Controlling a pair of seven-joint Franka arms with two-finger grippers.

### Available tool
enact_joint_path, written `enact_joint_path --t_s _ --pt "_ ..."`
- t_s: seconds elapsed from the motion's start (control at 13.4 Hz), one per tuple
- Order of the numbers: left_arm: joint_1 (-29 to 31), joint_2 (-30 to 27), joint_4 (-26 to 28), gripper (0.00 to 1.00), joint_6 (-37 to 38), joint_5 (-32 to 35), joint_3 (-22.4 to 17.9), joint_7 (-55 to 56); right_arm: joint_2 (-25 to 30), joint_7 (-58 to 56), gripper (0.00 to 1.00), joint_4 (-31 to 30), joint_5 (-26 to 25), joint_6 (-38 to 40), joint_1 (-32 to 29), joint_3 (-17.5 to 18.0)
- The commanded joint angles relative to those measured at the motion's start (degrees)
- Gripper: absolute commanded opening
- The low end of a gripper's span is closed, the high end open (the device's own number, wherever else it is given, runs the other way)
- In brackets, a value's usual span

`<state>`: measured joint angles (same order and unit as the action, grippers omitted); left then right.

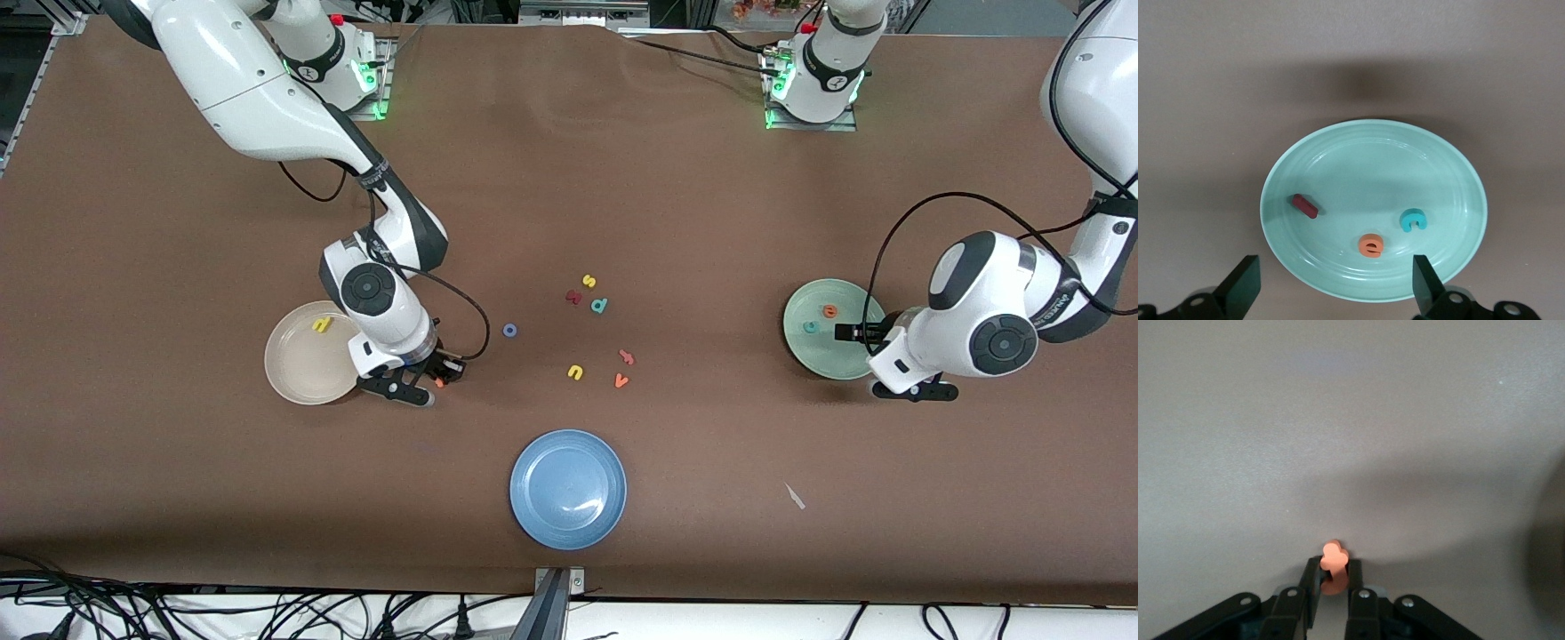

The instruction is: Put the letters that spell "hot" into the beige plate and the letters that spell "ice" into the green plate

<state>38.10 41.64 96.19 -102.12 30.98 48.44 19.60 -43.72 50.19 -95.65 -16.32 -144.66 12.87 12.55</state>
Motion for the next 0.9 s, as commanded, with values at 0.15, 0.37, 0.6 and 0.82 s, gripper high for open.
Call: enact_joint_path --t_s 0.15,0.37,0.6,0.82 --pt "0.1 -2.2 -0.7 1.00 1.8 -1.7 1.3 -0.8 1.1 -0.8 0.19 -1.9 -1.4 -0.2 -0.2 -0.5" --pt "0.1 -3.1 -0.7 1.00 1.8 -1.7 1.3 -0.9 4.4 -2.1 0.19 -2.2 -1.4 4.8 -0.2 -0.4" --pt "0.1 -4.3 -0.7 1.00 1.9 -1.7 1.3 -0.6 9.9 -8.0 0.19 -4.7 -0.7 10.3 -1.7 -0.4" --pt "0.1 -4.9 -1.0 1.00 1.9 -1.7 1.3 -0.7 14.0 -17.8 0.19 -6.9 -0.7 15.4 -4.8 -1.4"
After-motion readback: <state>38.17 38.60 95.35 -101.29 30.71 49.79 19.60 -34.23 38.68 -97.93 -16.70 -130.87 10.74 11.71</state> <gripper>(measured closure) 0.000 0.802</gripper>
